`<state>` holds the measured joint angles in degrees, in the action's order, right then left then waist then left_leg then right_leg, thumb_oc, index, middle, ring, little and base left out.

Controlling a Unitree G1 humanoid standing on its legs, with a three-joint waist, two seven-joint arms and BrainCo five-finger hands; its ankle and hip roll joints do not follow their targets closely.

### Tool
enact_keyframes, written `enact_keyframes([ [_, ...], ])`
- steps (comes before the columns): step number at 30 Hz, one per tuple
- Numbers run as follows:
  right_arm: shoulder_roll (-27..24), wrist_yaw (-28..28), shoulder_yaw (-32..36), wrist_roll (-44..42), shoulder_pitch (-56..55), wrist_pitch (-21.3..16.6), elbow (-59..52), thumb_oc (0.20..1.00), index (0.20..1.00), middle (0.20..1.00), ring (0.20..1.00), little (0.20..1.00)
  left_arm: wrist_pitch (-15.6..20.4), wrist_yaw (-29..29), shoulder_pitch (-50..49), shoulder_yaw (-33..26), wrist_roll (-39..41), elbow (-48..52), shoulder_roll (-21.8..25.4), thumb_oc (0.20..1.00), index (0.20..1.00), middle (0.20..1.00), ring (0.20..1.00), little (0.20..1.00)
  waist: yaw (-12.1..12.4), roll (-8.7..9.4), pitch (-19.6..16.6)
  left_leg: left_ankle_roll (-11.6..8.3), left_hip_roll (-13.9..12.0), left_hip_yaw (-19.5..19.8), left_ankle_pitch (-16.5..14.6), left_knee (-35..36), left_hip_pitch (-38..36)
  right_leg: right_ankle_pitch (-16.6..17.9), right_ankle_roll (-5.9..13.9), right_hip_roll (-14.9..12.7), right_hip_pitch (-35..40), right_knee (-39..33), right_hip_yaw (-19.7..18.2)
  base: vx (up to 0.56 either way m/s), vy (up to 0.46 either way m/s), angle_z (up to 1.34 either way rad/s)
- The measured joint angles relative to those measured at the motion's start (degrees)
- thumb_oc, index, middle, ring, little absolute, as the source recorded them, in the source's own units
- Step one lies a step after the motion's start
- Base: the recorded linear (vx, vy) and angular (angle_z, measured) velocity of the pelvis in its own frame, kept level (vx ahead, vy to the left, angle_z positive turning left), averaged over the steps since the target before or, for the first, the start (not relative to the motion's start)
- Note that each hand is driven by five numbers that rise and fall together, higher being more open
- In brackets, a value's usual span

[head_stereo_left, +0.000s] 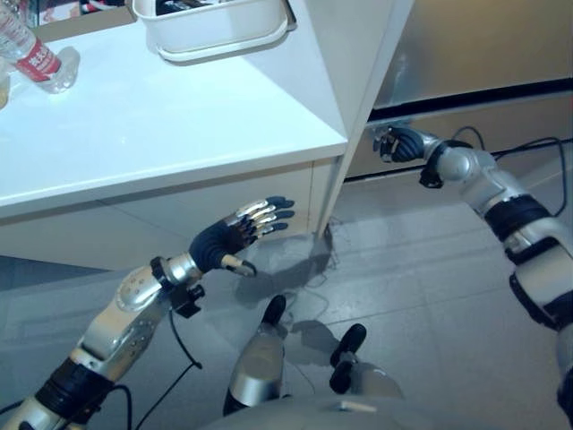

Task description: Take the drinks into the refrigerator

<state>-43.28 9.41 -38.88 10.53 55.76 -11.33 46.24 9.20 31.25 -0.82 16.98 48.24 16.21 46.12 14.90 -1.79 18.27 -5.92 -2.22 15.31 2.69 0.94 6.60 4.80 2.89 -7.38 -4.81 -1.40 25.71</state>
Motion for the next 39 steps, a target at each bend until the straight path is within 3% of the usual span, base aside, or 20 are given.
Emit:
enact_keyframes([
  [5, 0.1, -0.59, 4.07, -0.03, -7.15, 0.18, -3.9, 1.0, 1.0, 1.0, 1.0, 1.0, 0.0, -0.06, 0.01, -0.13, -0.07, 0.06, -0.22, 1.0, 1.0, 1.0, 1.0, 1.0, 0.19, 0.01, 0.0, 0.01, -0.03, -0.6, -0.01, 0.06, -0.1, 0.0, 0.01, -0.02, -0.09, 0.05, -0.32, -0.01, 0.01, -0.03],
  [9, 0.26, -0.59, 12.73, -1.76, -21.92, -0.03, -14.49, 1.0, 1.0, 1.0, 1.0, 1.0, 0.05, -0.06, -0.04, -0.39, -0.19, 0.07, -1.67, 1.0, 1.0, 1.0, 1.0, 1.0, 0.05, 0.05, 0.02, 0.06, -0.04, -0.97, 0.02, 0.45, -0.9, -0.09, 0.14, 0.15, 0.55, -0.02, -0.45, 0.0, 0.001, -0.01],
  [13, 1.8, -1.09, 21.11, -4.01, -33.99, -0.87, -18.13, 1.0, 1.0, 1.0, 1.0, 1.0, 0.18, 0.15, -0.44, -0.81, -0.29, -0.52, -3.15, 1.0, 1.0, 1.0, 1.0, 1.0, -1.4, 0.19, 0.04, 0.21, 0.02, -0.97, 0.07, 0.51, -1.1, -0.13, 0.2, 0.09, 0.92, -0.04, -0.33, 0.0, -0.019, 0.03],
  [17, 7.01, -1.67, 31.23, -9.94, -48.69, -1.75, -20.02, 1.0, 1.0, 1.0, 1.0, 1.0, 1.44, 0.04, -1.91, -2.88, -2.97, -4.72, -5.22, 1.0, 1.0, 1.0, 1.0, 1.0, -5.03, 0.64, 0.14, 0.2, -0.25, -1.15, 0.06, 0.98, -2.16, -0.32, 0.45, 0.15, 1.8, -0.29, -0.24, 0.0, -0.009, -0.01],
  [22, 8.66, -0.52, 31.58, -13.38, -55.4, -2.41, -20.17, 1.0, 1.0, 1.0, 1.0, 1.0, 3.34, -1.09, -3.03, -3.08, -7.84, -13.09, -7.08, 1.0, 1.0, 1.0, 1.0, 1.0, -8.41, 1.56, -0.18, 0.24, -0.8, -3.2, 0.08, 1.64, -3.26, -0.22, 0.31, 0.42, 1.5, -0.34, -2.15, -0.01, -0.002, -0.19],
  [25, 10.55, 1.72, 31.08, -14.12, -59.09, -2.91, -18.67, 1.0, 1.0, 1.0, 1.0, 1.0, 5.12, -2.88, -4.51, -5.0, -12.57, -24.62, -11.4, 1.0, 1.0, 1.0, 1.0, 1.0, -9.44, 2.62, -0.91, 0.34, -1.48, -6.01, -0.09, 2.46, -4.68, -0.03, 0.08, 0.81, 1.35, -0.46, -4.34, -0.01, 0.018, -0.4],
  [28, 14.95, 2.87, 30.96, -16.36, -61.41, -3.05, -9.8, 1.0, 1.0, 1.0, 1.0, 1.0, 7.03, -7.39, -5.44, -6.04, -20.67, -37.36, -14.56, 1.0, 1.0, 1.0, 1.0, 1.0, -11.26, 3.97, -2.09, 0.36, -1.69, -8.5, -0.3, 3.09, -6.41, 0.16, -0.13, 1.35, 1.67, -0.72, -6.39, 0.0, 0.045, -0.35],
  [33, 21.13, 3.25, 30.84, -22.01, -61.46, -2.81, 1.18, 1.0, 1.0, 1.0, 1.0, 1.0, 8.8, -14.17, -5.15, -7.53, -30.86, -53.45, -20.22, 1.0, 1.0, 1.0, 1.0, 1.0, -11.99, 4.31, -3.45, 0.62, -2.06, -13.38, -0.9, 4.07, -9.77, 0.86, 0.1, 1.9, 2.44, -1.44, -10.78, 0.03, 0.054, -0.48],
  [39, 23.41, 2.77, 28.35, -23.94, -61.93, -2.1, 9.5, 1.0, 1.0, 1.0, 1.0, 1.0, 9.07, -20.6, -4.21, -7.62, -38.93, -69.15, -24.13, 1.0, 1.0, 1.0, 1.0, 1.0, -12.55, 4.14, -8.13, 0.76, -2.3, -17.4, -1.76, 4.11, -12.02, 2.3, -0.14, 2.58, 3.12, -2.89, -14.59, 0.03, 0.045, -0.32],
])
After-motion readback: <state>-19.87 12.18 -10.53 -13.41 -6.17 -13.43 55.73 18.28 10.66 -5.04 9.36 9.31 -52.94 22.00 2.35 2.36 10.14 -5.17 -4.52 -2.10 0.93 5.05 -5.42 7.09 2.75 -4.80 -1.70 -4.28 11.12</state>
